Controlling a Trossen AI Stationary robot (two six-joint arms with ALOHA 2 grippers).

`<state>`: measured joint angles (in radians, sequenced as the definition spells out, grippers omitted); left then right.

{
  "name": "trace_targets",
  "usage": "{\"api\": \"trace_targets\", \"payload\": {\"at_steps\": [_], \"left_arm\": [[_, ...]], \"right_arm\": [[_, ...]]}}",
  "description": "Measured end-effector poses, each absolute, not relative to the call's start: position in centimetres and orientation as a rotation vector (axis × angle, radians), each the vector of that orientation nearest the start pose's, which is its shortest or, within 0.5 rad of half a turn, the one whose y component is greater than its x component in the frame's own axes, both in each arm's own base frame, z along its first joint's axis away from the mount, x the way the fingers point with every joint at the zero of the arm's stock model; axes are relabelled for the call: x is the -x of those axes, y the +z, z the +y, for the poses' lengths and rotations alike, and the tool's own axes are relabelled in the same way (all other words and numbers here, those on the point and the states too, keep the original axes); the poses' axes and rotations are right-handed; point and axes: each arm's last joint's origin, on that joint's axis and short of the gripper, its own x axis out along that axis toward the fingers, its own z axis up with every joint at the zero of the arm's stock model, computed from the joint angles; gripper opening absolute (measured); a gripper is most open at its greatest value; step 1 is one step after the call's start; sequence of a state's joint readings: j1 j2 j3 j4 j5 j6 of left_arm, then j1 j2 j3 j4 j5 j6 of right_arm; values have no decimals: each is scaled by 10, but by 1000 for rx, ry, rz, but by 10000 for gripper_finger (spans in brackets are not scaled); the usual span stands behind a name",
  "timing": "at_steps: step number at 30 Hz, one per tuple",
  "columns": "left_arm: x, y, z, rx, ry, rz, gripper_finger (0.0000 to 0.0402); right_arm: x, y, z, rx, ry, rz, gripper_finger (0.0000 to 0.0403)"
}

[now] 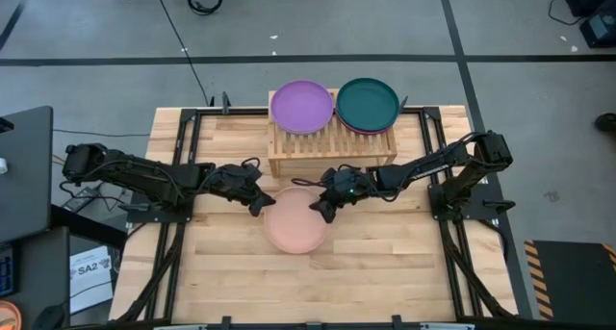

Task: Place and stack plates onto a shelf
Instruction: Stack the light orange plate on the violet plate on the shelf

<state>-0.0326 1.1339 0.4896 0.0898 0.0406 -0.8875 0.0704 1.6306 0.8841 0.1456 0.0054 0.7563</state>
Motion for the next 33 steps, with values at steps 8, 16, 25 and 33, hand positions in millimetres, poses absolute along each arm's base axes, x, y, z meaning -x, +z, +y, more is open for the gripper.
{"api": "trace_targets", "payload": {"at_steps": [8,16,25,33], "left_arm": [[-222,192,-9,866,181,562,37],[-221,190,-8,865,189,579,21],[-220,189,-9,863,195,597,20],[-219,189,-10,915,176,624,19]], "right_arm": [[-336,191,25,-727,-114,605,170],[-340,197,27,-750,-38,551,170],[-341,200,27,-765,-13,521,171],[-341,199,20,-783,31,549,170]]}}
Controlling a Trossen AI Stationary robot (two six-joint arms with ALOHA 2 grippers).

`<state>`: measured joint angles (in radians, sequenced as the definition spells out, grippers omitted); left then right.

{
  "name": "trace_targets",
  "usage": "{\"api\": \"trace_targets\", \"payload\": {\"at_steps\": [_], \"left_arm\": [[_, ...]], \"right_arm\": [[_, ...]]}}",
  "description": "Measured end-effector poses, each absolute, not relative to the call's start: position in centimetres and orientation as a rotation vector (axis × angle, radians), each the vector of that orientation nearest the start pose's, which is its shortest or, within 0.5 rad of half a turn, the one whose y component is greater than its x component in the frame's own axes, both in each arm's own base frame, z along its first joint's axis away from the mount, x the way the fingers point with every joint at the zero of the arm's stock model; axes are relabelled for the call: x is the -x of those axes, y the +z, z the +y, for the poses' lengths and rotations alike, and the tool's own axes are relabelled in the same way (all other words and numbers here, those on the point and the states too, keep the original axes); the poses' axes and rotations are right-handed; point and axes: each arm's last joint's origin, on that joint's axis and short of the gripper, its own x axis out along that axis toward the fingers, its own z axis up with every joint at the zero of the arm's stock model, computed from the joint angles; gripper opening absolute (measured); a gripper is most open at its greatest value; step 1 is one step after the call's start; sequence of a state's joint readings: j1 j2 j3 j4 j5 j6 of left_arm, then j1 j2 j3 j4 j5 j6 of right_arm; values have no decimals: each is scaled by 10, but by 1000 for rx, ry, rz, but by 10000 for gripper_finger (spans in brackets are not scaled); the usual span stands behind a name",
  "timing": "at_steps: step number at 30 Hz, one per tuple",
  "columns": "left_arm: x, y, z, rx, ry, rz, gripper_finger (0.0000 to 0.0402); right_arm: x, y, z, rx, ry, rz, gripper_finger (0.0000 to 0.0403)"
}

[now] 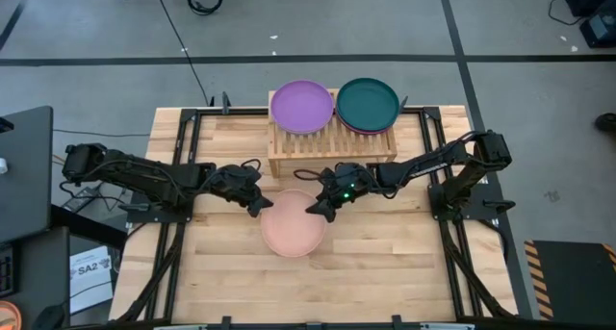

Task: Place and stack plates onto a shelf
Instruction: Stack the light orange plate on the violet plate on the shelf

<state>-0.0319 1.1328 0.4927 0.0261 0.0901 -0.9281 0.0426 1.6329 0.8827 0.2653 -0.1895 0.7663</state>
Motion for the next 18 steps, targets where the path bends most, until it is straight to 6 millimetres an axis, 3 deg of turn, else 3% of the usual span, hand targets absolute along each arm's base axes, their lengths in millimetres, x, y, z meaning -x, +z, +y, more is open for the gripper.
{"api": "trace_targets", "payload": {"at_steps": [18], "left_arm": [[-213,181,-12,960,163,750,18]], "right_arm": [[-336,194,8,-921,130,696,170]]}}
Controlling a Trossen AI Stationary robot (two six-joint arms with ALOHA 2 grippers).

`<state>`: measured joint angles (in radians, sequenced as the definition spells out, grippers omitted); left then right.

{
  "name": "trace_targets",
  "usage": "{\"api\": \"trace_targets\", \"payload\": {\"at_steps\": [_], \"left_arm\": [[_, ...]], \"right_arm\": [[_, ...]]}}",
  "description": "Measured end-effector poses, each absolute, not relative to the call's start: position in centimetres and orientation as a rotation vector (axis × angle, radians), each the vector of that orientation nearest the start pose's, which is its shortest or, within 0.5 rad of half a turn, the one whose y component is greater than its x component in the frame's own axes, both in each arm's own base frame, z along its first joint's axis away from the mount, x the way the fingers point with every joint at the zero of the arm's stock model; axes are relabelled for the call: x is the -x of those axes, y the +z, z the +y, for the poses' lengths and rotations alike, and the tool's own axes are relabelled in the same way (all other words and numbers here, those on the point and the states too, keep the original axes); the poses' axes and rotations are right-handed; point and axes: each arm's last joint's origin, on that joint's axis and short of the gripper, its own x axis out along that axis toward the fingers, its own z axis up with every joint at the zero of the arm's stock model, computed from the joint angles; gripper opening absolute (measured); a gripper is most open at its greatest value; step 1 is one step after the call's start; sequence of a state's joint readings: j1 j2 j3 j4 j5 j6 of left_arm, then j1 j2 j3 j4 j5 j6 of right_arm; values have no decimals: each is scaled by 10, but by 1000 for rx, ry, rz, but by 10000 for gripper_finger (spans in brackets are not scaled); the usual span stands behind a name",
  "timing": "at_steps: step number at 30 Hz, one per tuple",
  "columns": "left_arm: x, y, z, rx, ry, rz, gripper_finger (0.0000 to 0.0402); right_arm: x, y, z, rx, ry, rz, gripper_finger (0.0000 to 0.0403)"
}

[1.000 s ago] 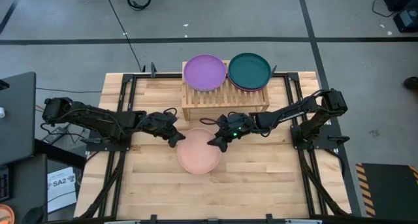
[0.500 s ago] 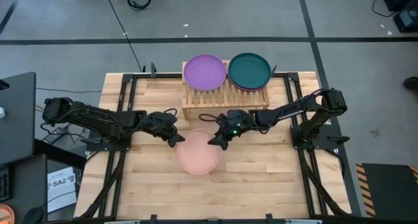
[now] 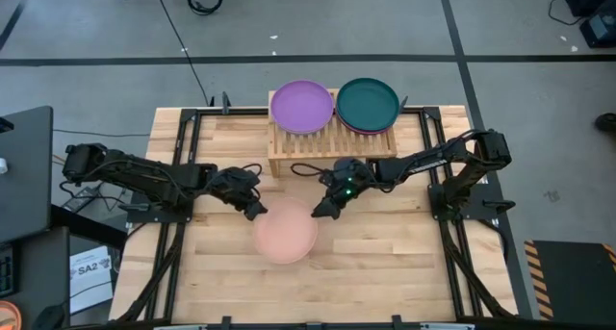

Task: Place and stack plates onto a shelf
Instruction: Stack the light orange plate on the violet plate on the shelf

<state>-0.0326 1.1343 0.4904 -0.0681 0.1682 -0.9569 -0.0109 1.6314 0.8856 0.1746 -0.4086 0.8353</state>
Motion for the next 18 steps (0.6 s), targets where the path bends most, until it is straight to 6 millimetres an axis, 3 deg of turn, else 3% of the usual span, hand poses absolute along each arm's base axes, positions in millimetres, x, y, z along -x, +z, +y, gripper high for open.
{"api": "trace_targets", "payload": {"at_steps": [10,18], "left_arm": [[-212,182,-22,970,45,802,18],[-212,184,-37,945,-21,807,18]], "right_arm": [[-332,191,26,-933,210,787,170],[-311,187,41,-871,119,967,170]]}}
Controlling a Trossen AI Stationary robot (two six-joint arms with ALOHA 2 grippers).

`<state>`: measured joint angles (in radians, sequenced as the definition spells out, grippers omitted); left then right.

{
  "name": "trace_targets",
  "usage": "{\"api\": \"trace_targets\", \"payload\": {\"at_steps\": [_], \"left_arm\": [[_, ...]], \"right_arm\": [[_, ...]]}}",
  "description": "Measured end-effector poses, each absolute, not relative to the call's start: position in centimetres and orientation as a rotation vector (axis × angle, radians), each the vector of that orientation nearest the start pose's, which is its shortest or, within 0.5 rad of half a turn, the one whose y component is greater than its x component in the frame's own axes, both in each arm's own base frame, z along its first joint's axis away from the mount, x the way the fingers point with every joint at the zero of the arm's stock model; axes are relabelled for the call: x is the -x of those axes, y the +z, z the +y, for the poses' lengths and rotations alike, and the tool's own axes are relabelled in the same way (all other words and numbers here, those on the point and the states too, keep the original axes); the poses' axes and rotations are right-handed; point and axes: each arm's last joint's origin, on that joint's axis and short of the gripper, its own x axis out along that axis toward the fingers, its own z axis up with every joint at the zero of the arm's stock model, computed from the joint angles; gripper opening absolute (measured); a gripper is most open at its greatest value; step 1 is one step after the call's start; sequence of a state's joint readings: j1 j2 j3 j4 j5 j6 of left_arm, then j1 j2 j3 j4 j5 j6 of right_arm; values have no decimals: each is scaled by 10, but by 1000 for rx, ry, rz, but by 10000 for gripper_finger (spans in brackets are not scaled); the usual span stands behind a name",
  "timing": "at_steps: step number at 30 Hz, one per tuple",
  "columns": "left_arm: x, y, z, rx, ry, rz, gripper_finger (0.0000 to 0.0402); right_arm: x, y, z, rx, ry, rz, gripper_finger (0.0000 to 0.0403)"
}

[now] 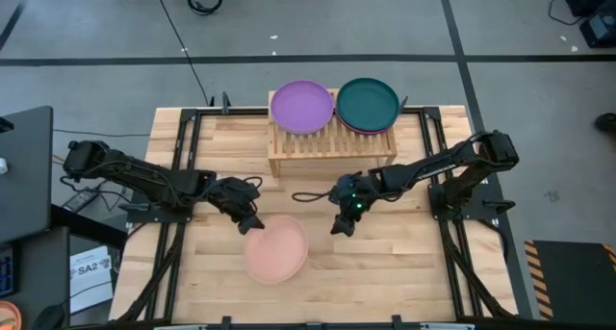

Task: Place and stack plates onto a shelf
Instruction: Stack the light orange plate on the violet plate on the shelf

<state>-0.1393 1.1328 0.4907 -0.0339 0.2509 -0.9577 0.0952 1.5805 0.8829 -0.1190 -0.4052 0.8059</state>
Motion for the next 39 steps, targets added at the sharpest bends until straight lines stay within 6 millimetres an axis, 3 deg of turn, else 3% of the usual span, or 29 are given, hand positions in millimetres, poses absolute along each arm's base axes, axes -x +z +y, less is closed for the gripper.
{"api": "trace_targets", "payload": {"at_steps": [9,22,31,39], "left_arm": [[-223,201,-38,970,-89,628,18],[-242,259,-30,908,-91,534,18],[-245,321,-4,797,5,525,18],[-235,372,36,734,139,413,18]], "right_arm": [[-279,215,56,-723,50,995,170],[-230,286,58,-456,253,710,170],[-198,304,52,-281,198,641,170],[-191,304,50,-173,189,639,170]]}}
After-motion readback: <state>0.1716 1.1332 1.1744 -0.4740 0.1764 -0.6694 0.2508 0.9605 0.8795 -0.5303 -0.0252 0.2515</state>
